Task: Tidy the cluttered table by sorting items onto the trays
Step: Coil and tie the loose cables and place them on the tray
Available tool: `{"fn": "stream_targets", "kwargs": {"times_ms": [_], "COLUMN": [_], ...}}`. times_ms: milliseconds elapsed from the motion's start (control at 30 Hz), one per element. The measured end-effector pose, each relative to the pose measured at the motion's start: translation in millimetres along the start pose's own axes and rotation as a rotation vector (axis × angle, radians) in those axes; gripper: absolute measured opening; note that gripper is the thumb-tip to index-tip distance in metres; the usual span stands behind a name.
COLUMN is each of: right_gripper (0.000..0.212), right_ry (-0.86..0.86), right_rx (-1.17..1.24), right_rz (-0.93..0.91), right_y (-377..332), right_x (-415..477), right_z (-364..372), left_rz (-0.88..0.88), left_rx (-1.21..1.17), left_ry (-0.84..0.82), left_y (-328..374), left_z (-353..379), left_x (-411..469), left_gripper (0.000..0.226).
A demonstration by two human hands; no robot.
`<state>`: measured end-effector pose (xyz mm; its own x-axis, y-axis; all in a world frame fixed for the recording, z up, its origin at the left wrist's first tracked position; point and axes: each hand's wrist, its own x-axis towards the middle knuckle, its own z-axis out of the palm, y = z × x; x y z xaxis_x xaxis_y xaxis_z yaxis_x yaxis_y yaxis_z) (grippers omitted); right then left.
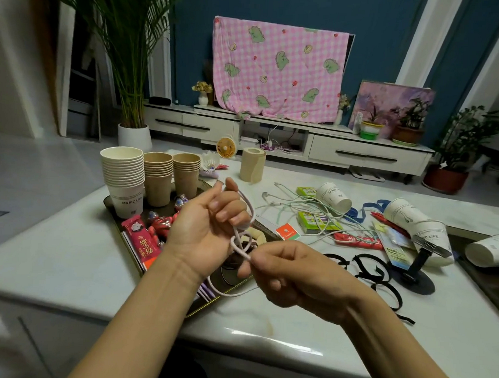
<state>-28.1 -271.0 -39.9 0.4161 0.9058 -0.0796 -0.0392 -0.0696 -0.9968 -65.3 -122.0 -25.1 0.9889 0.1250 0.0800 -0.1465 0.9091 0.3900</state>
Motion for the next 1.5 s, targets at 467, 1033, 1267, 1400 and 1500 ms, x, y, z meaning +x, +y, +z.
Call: {"fn": "stream_targets", "kwargs": {"times_ms": [467,1033,1267,1400,1500], "right_gripper": [0.013,0.007,0.029,0.021,0.035], "right_ry": [0.312,0.212,-0.016,0.050,0.298], "right_rx": [-0.370,-0.455,-0.573,-0.973,-1.411], "right_rz": [-0.090,-0.052,0.023,0.163,0.177], "right_y": [-38,-69,-73,-70,-62], "right_x": [-13,-11,-12,-8,2], "right_z": [-21,-63,-54,-55,-59], "left_rz": [-0.258,-0.198,-0.123,-0.195,-0.266], "left_rx": [-0.110,0.330,0.513,0.381,0.393], "left_ry": [-0.255,-0.127,-0.034,-0.047,-0.074], "left_y": [20,16,6,11,9], "left_z": [17,27,24,20,22], "left_x": [-23,-25,-17,-17,-20], "left_gripper": [0.030,0.024,0.026,0.021,0.022]}}
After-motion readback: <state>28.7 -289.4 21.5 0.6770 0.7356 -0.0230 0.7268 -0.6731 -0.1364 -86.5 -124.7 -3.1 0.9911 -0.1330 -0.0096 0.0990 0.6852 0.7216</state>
